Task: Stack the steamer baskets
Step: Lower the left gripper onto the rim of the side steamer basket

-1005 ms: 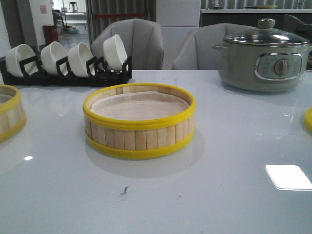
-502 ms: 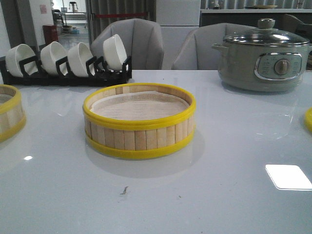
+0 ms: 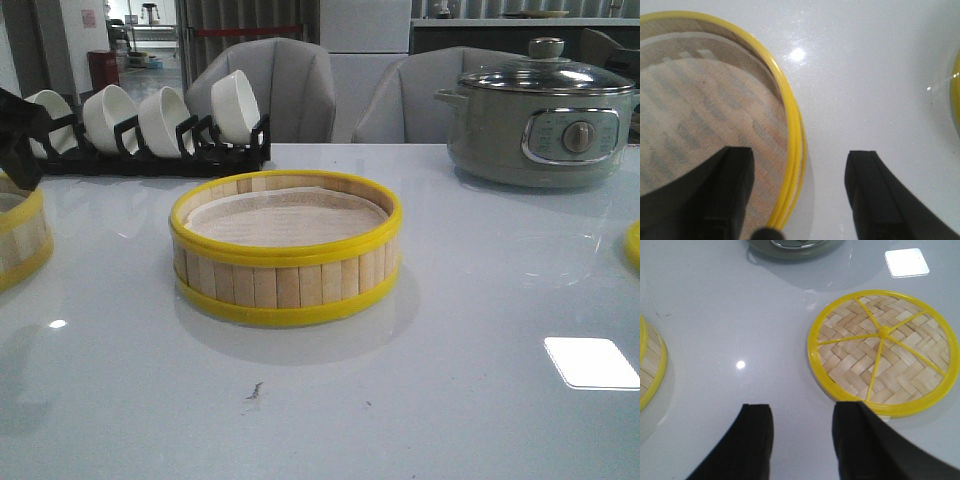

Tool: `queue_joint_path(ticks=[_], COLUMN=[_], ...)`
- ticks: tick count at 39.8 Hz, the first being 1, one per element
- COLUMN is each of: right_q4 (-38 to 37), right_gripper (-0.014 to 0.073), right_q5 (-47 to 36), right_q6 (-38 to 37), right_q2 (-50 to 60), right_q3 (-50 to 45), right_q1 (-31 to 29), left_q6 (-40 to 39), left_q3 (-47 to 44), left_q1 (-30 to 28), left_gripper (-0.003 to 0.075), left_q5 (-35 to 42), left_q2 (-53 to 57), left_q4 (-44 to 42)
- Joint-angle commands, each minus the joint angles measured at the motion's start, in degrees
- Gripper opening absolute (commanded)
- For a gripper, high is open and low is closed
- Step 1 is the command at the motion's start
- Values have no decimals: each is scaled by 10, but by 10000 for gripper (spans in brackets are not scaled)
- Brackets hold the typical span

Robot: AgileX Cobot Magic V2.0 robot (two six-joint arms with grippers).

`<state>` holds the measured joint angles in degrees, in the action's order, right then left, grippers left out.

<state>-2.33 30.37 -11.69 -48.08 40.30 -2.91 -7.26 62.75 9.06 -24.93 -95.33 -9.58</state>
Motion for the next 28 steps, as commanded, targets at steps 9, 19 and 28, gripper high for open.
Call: queue_joint_path(ticks=[9,19,28], right_q4=[-9,-9,-8], right_gripper=[399,399,399], right_q5=[-38,-33,-61], right_q6=[3,3,3], right_q2=[2,2,2], right_q3=[22,22,22], right_q1=[1,1,1], left_q6=[1,1,-1], left_q3=[79,92,92], left_q1=[2,2,2], left_gripper=[452,452,139], left_q5=[31,9,-18], left_q2=[-61,-105,-121], left_q4=[-3,-5,-5])
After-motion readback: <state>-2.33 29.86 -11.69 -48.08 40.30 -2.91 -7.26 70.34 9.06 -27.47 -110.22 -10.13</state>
